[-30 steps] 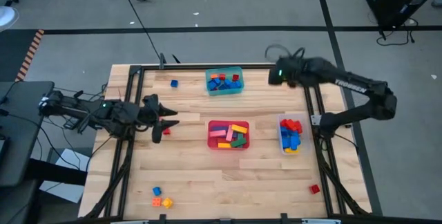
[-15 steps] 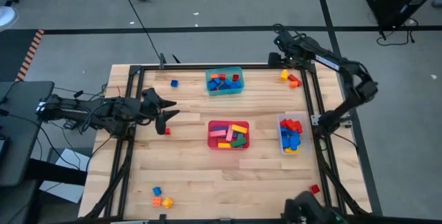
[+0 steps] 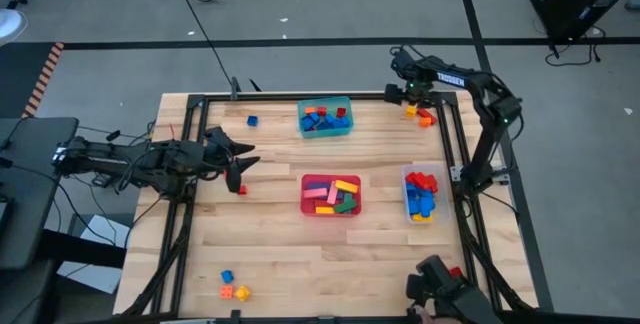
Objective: Sort blocks by size
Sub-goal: Put the yellow 1 stud game piece into the transparent bin
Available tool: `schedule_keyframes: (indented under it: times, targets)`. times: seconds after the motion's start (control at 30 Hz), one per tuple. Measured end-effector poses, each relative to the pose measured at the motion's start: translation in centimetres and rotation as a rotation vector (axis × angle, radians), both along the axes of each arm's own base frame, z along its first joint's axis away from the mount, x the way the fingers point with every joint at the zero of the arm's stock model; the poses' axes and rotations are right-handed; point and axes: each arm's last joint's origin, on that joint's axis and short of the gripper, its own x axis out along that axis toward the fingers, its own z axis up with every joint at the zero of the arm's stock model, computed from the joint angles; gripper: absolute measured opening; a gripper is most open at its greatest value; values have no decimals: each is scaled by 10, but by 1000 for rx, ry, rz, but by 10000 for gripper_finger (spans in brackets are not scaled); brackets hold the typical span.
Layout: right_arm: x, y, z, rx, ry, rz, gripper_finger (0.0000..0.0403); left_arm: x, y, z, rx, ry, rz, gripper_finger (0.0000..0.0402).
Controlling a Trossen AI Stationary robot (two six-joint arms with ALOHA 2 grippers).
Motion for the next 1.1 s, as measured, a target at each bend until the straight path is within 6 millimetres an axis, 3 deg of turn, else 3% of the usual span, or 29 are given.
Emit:
schedule_keyframes:
  times: [0.47,0.6,0.8,0.93,1.1]
  targets:
    - [-1,-6,-27,70,33,-10,272,0,0,0,2,-2,19,192]
    - [0,-7,-27,60,32,6,236,0,1,0,8,1,17,192]
    - [-1,-3,-27,92,65,75,149,0,1,0,8,1,17,192]
    - [3,9,-16,110,120,163,144,0,1,0,8,0,17,192]
    - [10,37,29,10,180,250,144,0,1,0,8,0,17,192]
